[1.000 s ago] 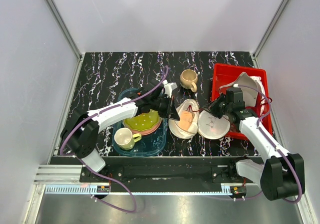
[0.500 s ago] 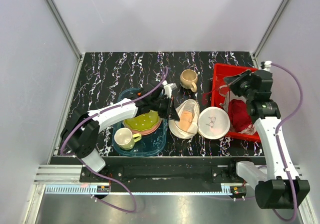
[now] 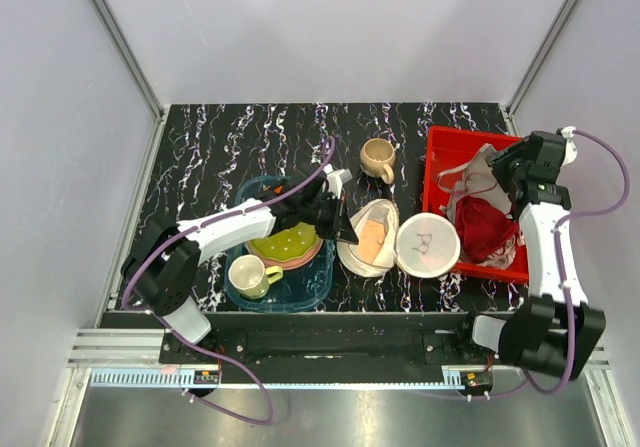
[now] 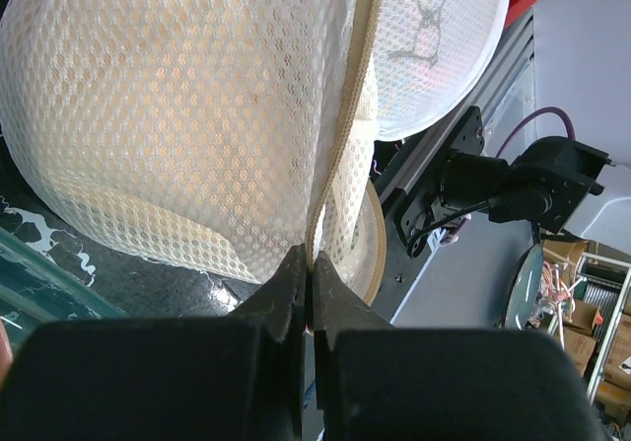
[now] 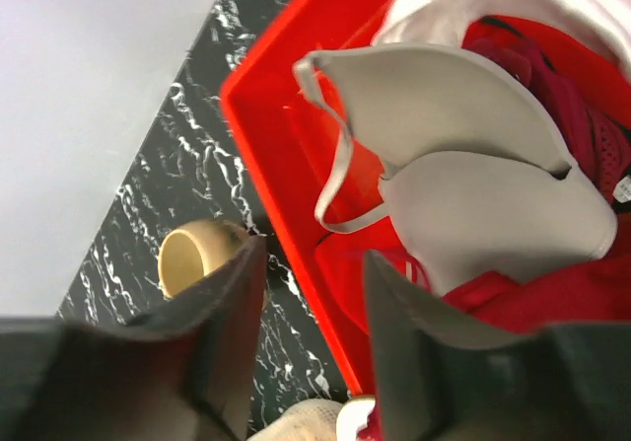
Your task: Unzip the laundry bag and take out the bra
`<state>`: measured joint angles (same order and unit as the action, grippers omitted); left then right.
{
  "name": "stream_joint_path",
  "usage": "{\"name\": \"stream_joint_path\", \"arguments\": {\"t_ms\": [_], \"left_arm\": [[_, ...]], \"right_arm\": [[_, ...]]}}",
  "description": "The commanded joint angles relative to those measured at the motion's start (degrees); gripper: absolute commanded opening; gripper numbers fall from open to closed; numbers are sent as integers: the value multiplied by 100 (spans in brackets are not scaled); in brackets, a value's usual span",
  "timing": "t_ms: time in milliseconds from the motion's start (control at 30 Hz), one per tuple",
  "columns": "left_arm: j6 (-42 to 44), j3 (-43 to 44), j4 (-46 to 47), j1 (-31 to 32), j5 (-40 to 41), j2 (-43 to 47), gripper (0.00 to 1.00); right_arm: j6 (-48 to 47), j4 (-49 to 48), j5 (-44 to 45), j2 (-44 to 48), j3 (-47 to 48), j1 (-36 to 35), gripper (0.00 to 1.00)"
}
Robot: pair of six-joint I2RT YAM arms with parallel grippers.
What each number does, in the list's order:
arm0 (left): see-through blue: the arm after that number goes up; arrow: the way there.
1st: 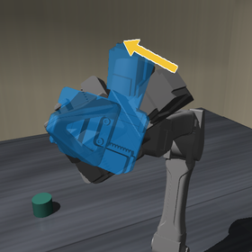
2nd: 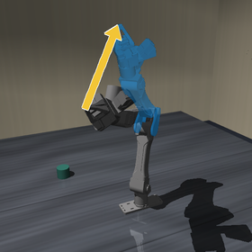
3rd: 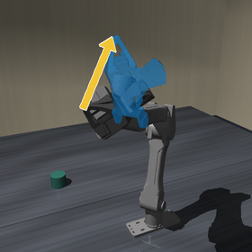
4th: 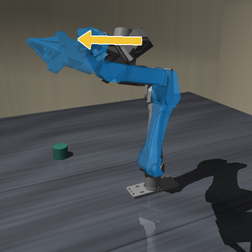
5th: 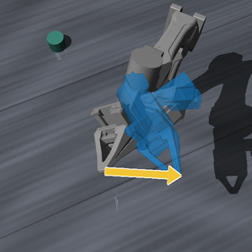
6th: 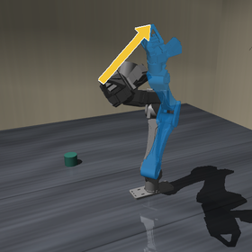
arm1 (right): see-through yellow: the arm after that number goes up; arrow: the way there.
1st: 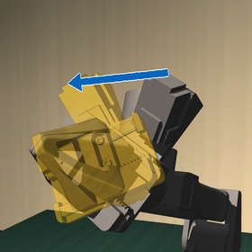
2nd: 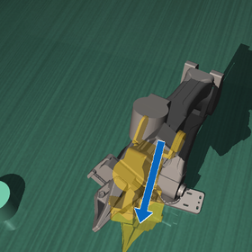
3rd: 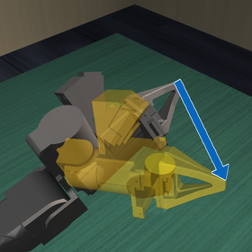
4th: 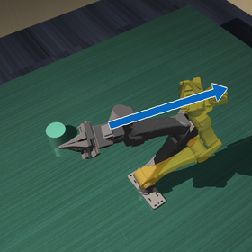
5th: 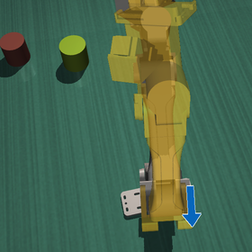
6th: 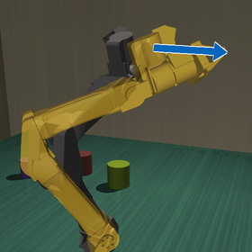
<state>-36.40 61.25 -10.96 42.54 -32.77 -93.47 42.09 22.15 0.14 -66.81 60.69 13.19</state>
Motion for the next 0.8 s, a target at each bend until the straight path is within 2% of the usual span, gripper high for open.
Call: {"name": "stream_joint_path", "arguments": {"t_ms": [0, 33, 67, 100, 200, 333, 433, 500, 533, 600, 633, 700, 733, 767], "left_arm": [[-77, -70, 332, -18, -10, 233, 0], [-78, -78, 340, -9, 16, 285, 0], [-78, -113, 340, -18, 43, 303, 0], [-78, -122, 340, -18, 69, 321, 0], [-104, -140, 349, -18, 96, 347, 0], [-121, -140, 349, -9, 131, 338, 0], [71, 18, 122, -9, 175, 304, 0], [238, 193, -185, -9, 219, 216, 0], [265, 272, -222, -9, 219, 207, 0], [352, 299, -301, -9, 192, 206, 0], [397, 369, -362, -9, 227, 215, 0], [458, 405, -433, -18, 289, 180, 0], [459, 440, -433, -9, 280, 154, 0], [459, 466, -451, -18, 246, 119, 0]], "right_arm": [[-262, -10, -495, -623, 337, 184, 66], [-227, -9, -907, -606, 443, 175, 86], [-166, -18, -989, -510, 453, 175, 88], [-174, -18, -1033, -396, 470, 175, 96], [-210, 175, -1174, 96, 514, 175, 99], [-130, 447, -2157, 633, 453, -17, 100], [-376, 781, -1783, 923, 357, -685, 100], [-420, 800, -1684, 1046, 190, -1071, 97], [-403, 782, -1615, 1047, 7, -1534, 97], [-342, 721, -1491, 977, -179, -2011, 95], [-324, 668, -1317, 924, -371, -2579, 93], [-263, 230, -1349, 810, -627, -3031, 89], [-193, -50, -1394, 783, -985, -3172, 73], [-148, -471, -1420, 757, -1136, -3391, 62]]}}
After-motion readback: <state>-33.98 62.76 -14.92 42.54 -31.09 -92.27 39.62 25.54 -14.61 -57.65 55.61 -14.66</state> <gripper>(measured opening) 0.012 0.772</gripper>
